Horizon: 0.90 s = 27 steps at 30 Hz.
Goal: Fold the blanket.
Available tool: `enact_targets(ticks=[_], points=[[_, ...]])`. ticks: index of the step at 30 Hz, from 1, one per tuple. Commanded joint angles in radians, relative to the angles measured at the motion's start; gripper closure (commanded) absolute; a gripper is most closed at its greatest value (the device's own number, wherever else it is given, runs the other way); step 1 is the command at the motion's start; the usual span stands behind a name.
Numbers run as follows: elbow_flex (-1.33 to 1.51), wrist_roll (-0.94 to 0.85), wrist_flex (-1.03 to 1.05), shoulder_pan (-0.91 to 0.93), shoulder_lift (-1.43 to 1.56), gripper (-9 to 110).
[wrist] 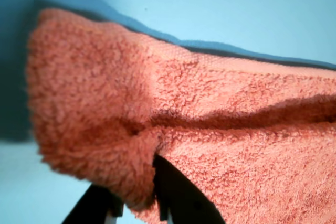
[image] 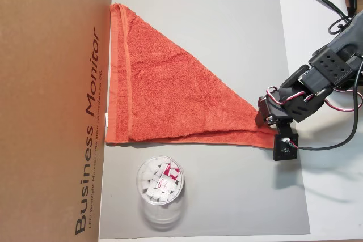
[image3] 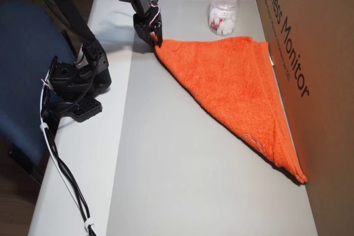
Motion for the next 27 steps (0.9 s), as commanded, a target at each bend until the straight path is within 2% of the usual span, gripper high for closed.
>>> enact_targets(ticks=[1,27], points=[[-0.017,0.006,0.080,-0.011,0.083,102],[-0.031,0.006,0.529,-0.009,0.614,102]])
